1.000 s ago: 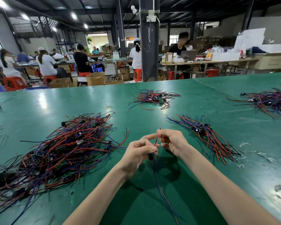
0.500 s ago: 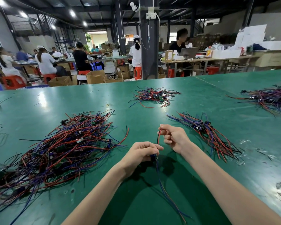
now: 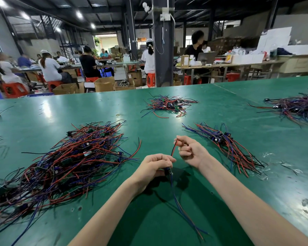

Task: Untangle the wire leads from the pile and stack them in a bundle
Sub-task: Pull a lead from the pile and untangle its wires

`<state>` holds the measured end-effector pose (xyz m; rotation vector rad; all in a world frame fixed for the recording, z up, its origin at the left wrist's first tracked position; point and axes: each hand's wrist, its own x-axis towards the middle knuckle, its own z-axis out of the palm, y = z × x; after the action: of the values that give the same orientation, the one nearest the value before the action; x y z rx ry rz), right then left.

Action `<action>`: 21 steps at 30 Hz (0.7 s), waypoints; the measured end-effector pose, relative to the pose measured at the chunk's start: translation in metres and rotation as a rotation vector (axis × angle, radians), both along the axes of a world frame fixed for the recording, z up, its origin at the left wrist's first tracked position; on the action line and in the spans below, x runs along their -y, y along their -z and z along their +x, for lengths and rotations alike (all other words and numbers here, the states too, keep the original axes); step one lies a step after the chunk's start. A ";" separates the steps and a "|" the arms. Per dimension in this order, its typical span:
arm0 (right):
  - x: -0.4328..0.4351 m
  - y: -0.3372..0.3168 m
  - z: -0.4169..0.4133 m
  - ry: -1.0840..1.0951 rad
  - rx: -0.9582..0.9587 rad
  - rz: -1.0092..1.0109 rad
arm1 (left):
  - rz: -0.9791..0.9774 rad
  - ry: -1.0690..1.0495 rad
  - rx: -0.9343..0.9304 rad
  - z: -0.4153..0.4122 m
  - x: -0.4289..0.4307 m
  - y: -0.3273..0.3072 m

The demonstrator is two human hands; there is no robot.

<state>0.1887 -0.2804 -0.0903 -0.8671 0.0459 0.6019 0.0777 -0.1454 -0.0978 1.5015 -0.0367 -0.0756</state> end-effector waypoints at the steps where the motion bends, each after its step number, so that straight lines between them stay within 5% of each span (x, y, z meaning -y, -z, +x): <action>1: 0.001 0.000 0.000 0.003 -0.005 0.007 | -0.020 0.004 -0.003 0.000 -0.001 0.000; 9: 0.003 0.005 0.007 0.285 0.160 -0.180 | -0.112 -0.057 0.031 -0.003 -0.003 -0.003; 14: 0.004 0.014 0.008 0.342 0.513 -0.399 | -0.100 -0.018 0.066 -0.003 -0.001 -0.002; 21: 0.006 0.024 0.000 0.400 1.201 -0.996 | -0.158 0.009 0.107 -0.004 0.003 -0.001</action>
<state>0.1883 -0.2861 -0.1138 -2.0083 -0.6033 -0.4587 0.0734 -0.1480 -0.0970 1.3463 -0.1326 0.0007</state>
